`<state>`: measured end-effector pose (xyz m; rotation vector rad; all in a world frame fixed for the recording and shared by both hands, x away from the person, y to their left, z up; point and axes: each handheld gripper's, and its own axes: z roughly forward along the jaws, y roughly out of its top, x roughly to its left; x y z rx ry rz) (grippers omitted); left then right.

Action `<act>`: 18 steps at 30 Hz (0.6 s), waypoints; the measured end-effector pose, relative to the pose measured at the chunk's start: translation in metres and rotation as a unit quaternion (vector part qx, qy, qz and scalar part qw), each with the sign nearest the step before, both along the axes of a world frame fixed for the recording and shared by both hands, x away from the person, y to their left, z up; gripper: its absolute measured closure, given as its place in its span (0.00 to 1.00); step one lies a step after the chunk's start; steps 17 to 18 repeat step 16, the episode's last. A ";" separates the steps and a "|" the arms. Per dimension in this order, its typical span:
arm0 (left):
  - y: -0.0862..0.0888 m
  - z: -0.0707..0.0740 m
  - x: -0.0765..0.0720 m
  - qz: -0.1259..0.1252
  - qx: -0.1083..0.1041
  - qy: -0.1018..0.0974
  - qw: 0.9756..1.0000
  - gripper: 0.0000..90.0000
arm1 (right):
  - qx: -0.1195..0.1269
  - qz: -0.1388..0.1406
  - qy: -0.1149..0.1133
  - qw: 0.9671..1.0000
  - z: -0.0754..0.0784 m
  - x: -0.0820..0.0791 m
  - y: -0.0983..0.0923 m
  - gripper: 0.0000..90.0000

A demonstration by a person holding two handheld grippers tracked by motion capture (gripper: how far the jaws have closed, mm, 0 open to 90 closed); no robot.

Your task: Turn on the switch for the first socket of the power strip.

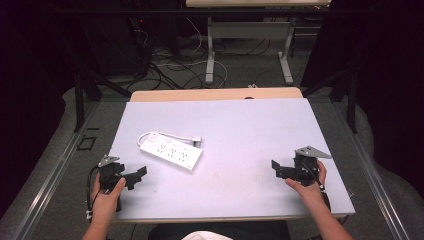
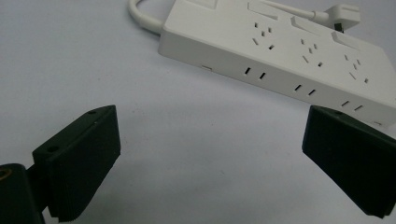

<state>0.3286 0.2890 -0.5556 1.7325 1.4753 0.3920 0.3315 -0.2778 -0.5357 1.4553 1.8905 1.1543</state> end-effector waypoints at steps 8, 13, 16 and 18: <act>-0.004 -0.001 0.001 -0.007 0.011 -0.002 1.000 0.04 | -0.001 0.000 0.000 1.000 0.000 0.000 0.000 0.02; -0.004 -0.001 0.001 -0.005 0.012 -0.008 1.000 0.04 | -0.001 -0.001 0.000 1.000 -0.001 0.000 0.000 0.02; -0.003 -0.001 0.001 -0.008 0.014 -0.004 1.000 0.04 | -0.001 -0.001 0.001 1.000 -0.001 0.001 0.000 0.02; -0.003 -0.001 0.001 -0.008 0.014 -0.004 1.000 0.04 | -0.001 -0.001 0.001 1.000 -0.001 0.001 0.000 0.02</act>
